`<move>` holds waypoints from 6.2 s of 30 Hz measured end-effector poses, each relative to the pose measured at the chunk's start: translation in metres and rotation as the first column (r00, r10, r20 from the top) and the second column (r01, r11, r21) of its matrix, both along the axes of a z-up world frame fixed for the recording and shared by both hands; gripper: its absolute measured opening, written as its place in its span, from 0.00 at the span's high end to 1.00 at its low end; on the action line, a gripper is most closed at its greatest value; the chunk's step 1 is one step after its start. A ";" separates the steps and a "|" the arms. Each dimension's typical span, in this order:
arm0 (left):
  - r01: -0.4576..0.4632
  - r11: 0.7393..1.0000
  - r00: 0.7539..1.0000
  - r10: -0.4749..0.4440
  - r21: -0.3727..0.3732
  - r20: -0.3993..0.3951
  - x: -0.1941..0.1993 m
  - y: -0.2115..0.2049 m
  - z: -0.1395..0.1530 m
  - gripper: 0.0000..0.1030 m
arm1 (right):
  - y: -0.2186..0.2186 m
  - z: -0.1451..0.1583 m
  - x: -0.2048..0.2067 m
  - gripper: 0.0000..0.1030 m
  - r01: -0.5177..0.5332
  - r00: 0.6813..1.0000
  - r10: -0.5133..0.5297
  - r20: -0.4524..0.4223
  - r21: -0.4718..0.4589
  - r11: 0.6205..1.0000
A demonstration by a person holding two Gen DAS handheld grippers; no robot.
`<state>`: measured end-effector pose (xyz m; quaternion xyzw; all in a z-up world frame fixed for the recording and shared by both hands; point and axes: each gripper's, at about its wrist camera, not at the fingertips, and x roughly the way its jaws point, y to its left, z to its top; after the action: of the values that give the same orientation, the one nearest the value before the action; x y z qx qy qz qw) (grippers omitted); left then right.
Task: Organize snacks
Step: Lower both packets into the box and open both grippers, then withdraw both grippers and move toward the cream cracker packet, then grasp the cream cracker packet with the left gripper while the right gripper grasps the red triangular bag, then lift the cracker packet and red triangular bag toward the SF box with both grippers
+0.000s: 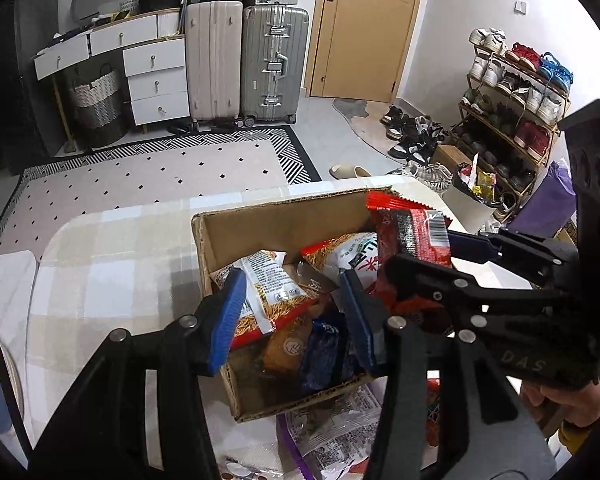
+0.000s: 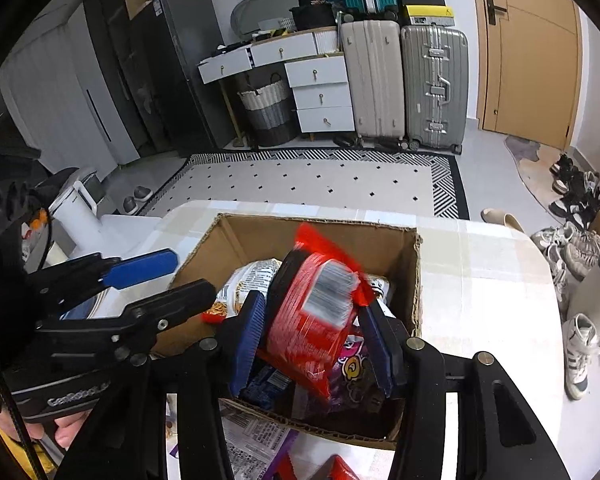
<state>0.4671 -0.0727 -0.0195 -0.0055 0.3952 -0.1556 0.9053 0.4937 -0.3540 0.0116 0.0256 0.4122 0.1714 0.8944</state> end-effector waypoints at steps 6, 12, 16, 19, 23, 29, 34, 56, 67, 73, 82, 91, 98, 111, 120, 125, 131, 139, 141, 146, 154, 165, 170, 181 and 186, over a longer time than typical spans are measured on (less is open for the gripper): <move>0.001 1.000 1.000 -0.001 0.017 -0.006 -0.009 0.006 0.004 0.45 | -0.002 0.006 0.000 0.52 0.016 1.000 -0.016 0.021 -0.009 1.000; -0.010 1.000 1.000 0.010 0.007 0.000 -0.023 0.017 0.019 0.45 | -0.005 0.021 -0.017 0.52 0.021 0.998 -0.022 0.053 0.013 1.000; -0.018 1.000 1.000 0.018 0.013 0.021 -0.043 0.020 0.035 0.44 | -0.007 0.040 -0.038 0.52 0.012 0.996 -0.014 0.088 0.014 1.000; -0.018 1.000 0.999 0.017 0.020 0.050 -0.063 0.019 0.051 0.38 | -0.009 0.059 -0.059 0.50 0.008 0.992 -0.011 0.129 0.024 1.000; -0.024 0.999 0.993 0.021 0.024 0.120 -0.100 0.019 0.080 0.27 | -0.009 0.086 -0.096 0.41 -0.007 0.980 0.001 0.199 0.028 1.000; -0.040 0.999 0.972 0.042 -0.011 0.230 -0.169 0.030 0.125 0.19 | -0.017 0.118 -0.170 0.21 -0.024 0.949 0.006 0.314 0.055 0.998; -0.055 0.998 0.950 0.063 -0.035 0.306 -0.229 0.040 0.153 0.05 | -0.022 0.136 -0.241 0.08 -0.026 0.902 -0.012 0.431 0.081 0.996; -0.216 0.970 0.894 0.241 -0.109 0.377 -0.386 0.090 0.073 0.00 | -0.036 0.053 -0.383 0.01 0.079 0.824 -0.135 0.551 0.125 0.989; -0.237 0.969 0.922 0.247 -0.069 0.298 -0.368 0.092 -0.035 0.00 | -0.041 -0.024 -0.366 0.01 0.166 0.855 -0.224 0.467 0.161 0.973; -0.242 0.969 0.929 0.247 -0.052 0.275 -0.352 0.088 -0.054 0.00 | -0.041 -0.042 -0.360 0.01 0.173 0.865 -0.226 0.448 0.157 0.972; -0.248 0.968 0.938 0.252 -0.048 0.240 -0.339 0.088 -0.064 0.00 | -0.040 -0.046 -0.357 0.01 0.178 0.877 -0.225 0.424 0.146 0.973; -0.236 0.972 0.960 0.236 -0.019 0.153 -0.308 0.102 -0.060 0.00 | -0.037 -0.043 -0.345 0.01 0.165 0.904 -0.206 0.374 0.138 0.977; -0.154 0.987 0.988 0.155 0.050 -0.015 -0.241 0.107 -0.078 0.01 | -0.035 -0.049 -0.334 0.01 0.146 0.930 -0.185 0.317 0.142 0.979; 0.007 0.990 0.986 0.017 0.144 -0.168 -0.173 0.096 -0.121 0.21 | -0.043 -0.059 -0.317 0.01 0.149 0.948 -0.194 0.250 0.190 0.971; 0.023 0.994 0.984 -0.005 0.104 -0.176 -0.178 0.099 -0.117 0.46 | -0.047 -0.059 -0.296 0.01 0.140 0.968 -0.173 0.183 0.180 0.974; 0.003 0.999 0.984 0.006 0.052 -0.178 -0.195 0.104 -0.114 0.46 | -0.048 -0.054 -0.263 0.01 0.144 0.975 -0.162 0.154 0.121 0.982; -0.017 0.999 0.980 0.011 -0.030 -0.198 -0.221 0.110 -0.115 0.46 | -0.041 -0.063 -0.208 0.02 0.095 0.989 -0.093 0.113 -0.009 0.995; -0.018 0.997 0.980 0.003 -0.075 -0.200 -0.251 0.115 -0.111 0.46 | -0.043 -0.100 -0.161 0.35 0.033 0.999 -0.035 -0.024 -0.085 0.996; -0.014 0.996 0.979 -0.004 -0.085 -0.203 -0.254 0.116 -0.110 0.46 | -0.046 -0.105 -0.157 0.36 0.021 0.999 -0.024 -0.042 -0.067 0.998; -0.015 0.996 0.979 -0.004 -0.093 -0.206 -0.258 0.115 -0.110 0.46 | -0.045 -0.109 -0.155 0.44 -0.003 0.998 0.000 -0.057 -0.067 0.998; -0.011 0.994 0.981 -0.009 -0.104 -0.194 -0.263 0.115 -0.103 0.46 | -0.051 -0.104 -0.165 0.57 -0.005 0.998 0.007 -0.057 0.027 1.000; 0.006 0.995 0.987 -0.022 -0.101 -0.157 -0.284 0.109 -0.084 0.46 | -0.081 -0.070 -0.221 0.58 0.057 0.998 -0.045 -0.042 0.345 0.937; 0.022 0.995 0.990 -0.036 -0.102 -0.137 -0.300 0.100 -0.072 0.46 | -0.069 -0.048 -0.265 0.58 0.043 0.998 -0.054 0.022 0.355 0.934; 0.033 0.995 0.996 -0.041 -0.094 -0.079 -0.339 0.084 -0.052 0.46 | -0.034 -0.014 -0.348 0.58 -0.031 0.988 -0.013 0.151 0.287 0.957; 0.034 0.995 0.997 -0.041 -0.093 -0.069 -0.355 0.078 -0.044 0.46 | -0.027 -0.009 -0.368 0.58 -0.042 0.986 -0.005 0.166 0.279 0.959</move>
<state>0.1123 0.0058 -0.0632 -0.0453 0.4195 -0.1903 0.8864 0.1255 -0.3812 0.0025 0.1341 0.3083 0.2383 0.9112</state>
